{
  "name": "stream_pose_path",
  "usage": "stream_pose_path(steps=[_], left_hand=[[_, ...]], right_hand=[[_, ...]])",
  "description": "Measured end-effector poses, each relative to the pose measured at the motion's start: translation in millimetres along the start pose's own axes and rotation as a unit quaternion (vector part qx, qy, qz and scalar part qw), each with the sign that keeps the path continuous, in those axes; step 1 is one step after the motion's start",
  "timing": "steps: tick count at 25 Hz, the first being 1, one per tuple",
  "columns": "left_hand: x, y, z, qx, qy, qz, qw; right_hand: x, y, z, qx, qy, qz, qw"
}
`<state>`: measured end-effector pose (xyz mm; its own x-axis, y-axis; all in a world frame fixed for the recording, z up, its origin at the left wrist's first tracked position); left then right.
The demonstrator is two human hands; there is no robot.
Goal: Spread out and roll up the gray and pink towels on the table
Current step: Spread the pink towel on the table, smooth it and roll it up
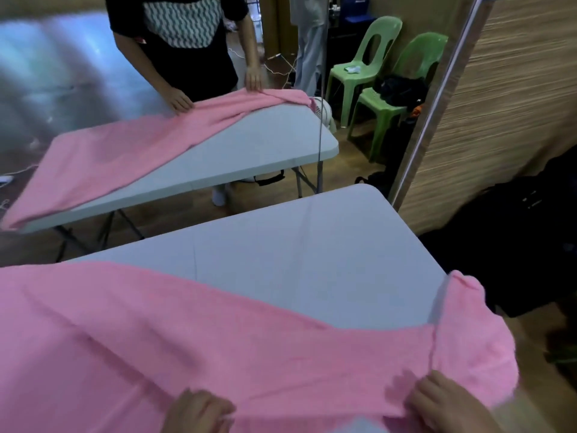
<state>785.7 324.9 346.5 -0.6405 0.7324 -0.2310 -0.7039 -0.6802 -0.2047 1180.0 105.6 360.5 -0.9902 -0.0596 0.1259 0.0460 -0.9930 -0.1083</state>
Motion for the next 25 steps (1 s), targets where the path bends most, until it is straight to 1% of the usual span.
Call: stream_pose_path(steps=[1, 2, 3, 4, 6, 7, 9, 12, 13, 14, 16, 17, 18, 19, 21, 22, 23, 24, 25], left_hand=[[2.6, 12.2, -12.9, 0.02, -0.008, -0.003, 1.0], [1.6, 17.3, -14.2, 0.049, -0.017, 0.013, 0.999], [-3.6, 15.9, -11.5, 0.073, -0.022, 0.027, 0.997], [-10.7, 5.2, -4.1, 0.073, -0.027, 0.028, 0.997], [-17.5, -32.0, 3.9, 0.018, -0.012, 0.016, 1.0], [-16.8, -60.5, 6.1, 0.004, 0.006, 0.019, 1.0], [-17.3, -118.8, 1.2, 0.032, 0.005, 0.024, 0.999], [-29.1, -173.2, -21.5, 0.137, -0.042, -0.027, 0.989], [-33.1, -179.5, -27.0, 0.141, -0.039, -0.047, 0.988], [-34.7, -183.2, -27.2, 0.129, -0.021, -0.052, 0.99], [-31.2, -186.7, -18.1, 0.093, 0.069, -0.036, 0.993], [-27.6, -189.1, -11.8, 0.082, 0.115, -0.033, 0.989], [-21.7, -190.4, -3.2, 0.076, 0.144, -0.031, 0.986], [-16.8, -191.7, 6.8, 0.066, 0.171, -0.027, 0.983], [-13.7, -197.7, 31.7, 0.044, 0.213, -0.02, 0.976], [-15.9, -202.4, 42.3, 0.033, 0.222, -0.024, 0.974], [-21.0, -206.3, 52.5, 0.021, 0.229, -0.028, 0.973], [-27.7, -209.2, 60.3, 0.01, 0.228, -0.028, 0.973], [-34.3, -212.1, 66.9, -0.004, 0.223, -0.028, 0.974]], right_hand=[[-2.5, 11.5, -22.8, 0.044, -0.005, 0.027, 0.999], [-0.5, 13.7, -32.5, 0.089, -0.01, 0.04, 0.995], [4.4, 3.1, -32.6, 0.116, -0.039, 0.005, 0.993], [13.6, -18.6, -25.1, 0.107, -0.061, -0.038, 0.992], [38.8, -78.0, -4.1, 0.116, -0.111, -0.07, 0.984], [51.7, -109.2, -2.0, 0.06, -0.12, -0.077, 0.988], [68.6, -172.6, -5.3, 0.058, -0.135, -0.12, 0.982], [86.9, -232.1, -19.4, 0.13, -0.139, -0.134, 0.973], [88.9, -240.5, -20.9, 0.145, -0.147, -0.136, 0.969], [89.9, -244.2, -16.2, 0.143, -0.18, -0.147, 0.962], [78.0, -242.6, -1.5, 0.123, -0.271, -0.191, 0.935], [68.1, -239.7, 10.6, 0.133, -0.308, -0.21, 0.918], [55.8, -235.9, 20.7, 0.167, -0.334, -0.219, 0.901], [43.7, -230.2, 31.9, 0.212, -0.36, -0.209, 0.884], [27.5, -223.7, 50.6, 0.311, -0.422, -0.185, 0.831], [25.5, -226.5, 57.8, 0.336, -0.453, -0.18, 0.806], [27.9, -233.1, 61.7, 0.341, -0.48, -0.174, 0.789], [33.3, -243.4, 63.5, 0.331, -0.499, -0.165, 0.784], [38.7, -254.7, 63.4, 0.311, -0.5, -0.162, 0.792]])
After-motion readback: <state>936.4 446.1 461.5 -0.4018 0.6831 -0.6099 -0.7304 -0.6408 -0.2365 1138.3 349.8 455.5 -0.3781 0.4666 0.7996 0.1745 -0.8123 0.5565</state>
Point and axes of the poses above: each hand's wrist, its own y-axis away from the middle knuckle, its own z-axis out of the back of the hand, x = y × z, the point moved 2 cm from there along -y, towards the middle knuckle, and after that the axes turned 3 degrees about -y, right-handed, at the moved point
